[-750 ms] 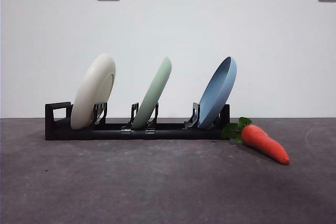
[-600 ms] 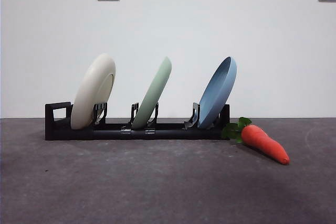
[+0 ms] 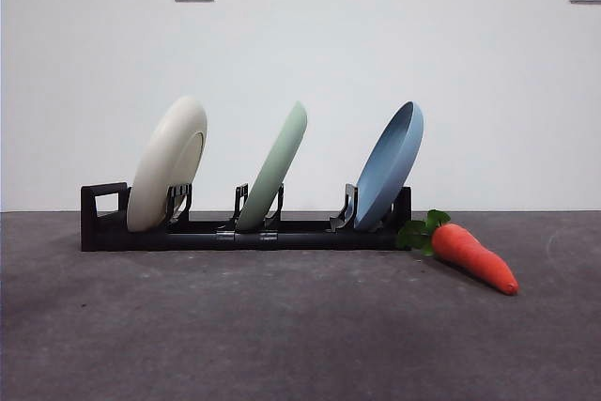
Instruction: Take the green plate from the plate rack,put the plate on the table,take the carrot from the table,put the carrot in the plate
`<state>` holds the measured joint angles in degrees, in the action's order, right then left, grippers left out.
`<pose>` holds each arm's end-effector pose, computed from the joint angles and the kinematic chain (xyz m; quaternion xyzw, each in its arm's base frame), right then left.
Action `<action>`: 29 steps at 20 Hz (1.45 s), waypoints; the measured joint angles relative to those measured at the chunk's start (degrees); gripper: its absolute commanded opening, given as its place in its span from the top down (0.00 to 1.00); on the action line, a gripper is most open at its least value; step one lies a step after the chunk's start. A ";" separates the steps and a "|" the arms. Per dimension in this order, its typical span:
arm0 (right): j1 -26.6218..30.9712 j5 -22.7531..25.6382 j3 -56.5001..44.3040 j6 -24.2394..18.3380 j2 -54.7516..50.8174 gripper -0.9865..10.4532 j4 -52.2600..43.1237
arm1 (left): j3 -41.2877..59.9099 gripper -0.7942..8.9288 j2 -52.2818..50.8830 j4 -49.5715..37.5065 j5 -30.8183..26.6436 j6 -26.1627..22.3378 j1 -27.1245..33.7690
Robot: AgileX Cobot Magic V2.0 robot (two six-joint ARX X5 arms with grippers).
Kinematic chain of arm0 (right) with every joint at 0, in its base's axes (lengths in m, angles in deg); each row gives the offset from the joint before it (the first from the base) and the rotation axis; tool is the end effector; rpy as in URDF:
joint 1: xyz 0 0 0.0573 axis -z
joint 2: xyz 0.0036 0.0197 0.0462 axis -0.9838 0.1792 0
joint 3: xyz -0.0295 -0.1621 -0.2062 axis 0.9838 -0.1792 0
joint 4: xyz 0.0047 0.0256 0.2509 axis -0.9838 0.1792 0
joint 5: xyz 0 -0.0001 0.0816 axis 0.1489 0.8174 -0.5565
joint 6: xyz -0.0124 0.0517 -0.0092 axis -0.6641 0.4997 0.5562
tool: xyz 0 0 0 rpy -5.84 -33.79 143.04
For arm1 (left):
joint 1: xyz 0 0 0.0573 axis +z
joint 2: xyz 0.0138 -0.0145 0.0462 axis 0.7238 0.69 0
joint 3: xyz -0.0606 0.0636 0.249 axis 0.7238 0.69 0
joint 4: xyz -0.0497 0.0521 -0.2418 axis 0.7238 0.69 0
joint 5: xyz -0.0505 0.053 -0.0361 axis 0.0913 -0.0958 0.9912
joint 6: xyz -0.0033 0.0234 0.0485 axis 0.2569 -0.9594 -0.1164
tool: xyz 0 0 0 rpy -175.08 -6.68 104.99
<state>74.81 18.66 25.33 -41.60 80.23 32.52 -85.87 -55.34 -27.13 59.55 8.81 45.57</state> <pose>0.0871 0.0215 0.3056 0.0612 0.2644 0.2819 0.9203 0.0600 -0.0158 0.2856 -0.1059 0.1789 -0.2599 0.9430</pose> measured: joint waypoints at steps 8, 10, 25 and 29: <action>0.00 -3.89 3.10 -5.70 5.05 0.90 8.90 | -2.27 0.89 2.29 7.43 4.63 -6.45 0.00; 0.00 -3.91 3.10 -6.01 5.14 0.71 8.90 | -2.27 0.59 2.29 7.41 4.63 -6.67 0.00; 0.00 -3.30 3.10 -5.88 5.20 0.39 9.03 | -4.15 0.34 9.46 3.76 5.14 -6.93 -0.20; 0.00 -3.30 3.10 -5.88 5.20 0.39 9.03 | -9.66 0.34 18.53 -3.06 5.09 -7.10 -3.65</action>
<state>74.81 15.36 28.43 -47.48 85.43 41.55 -95.53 -36.80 -30.19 64.64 1.71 41.92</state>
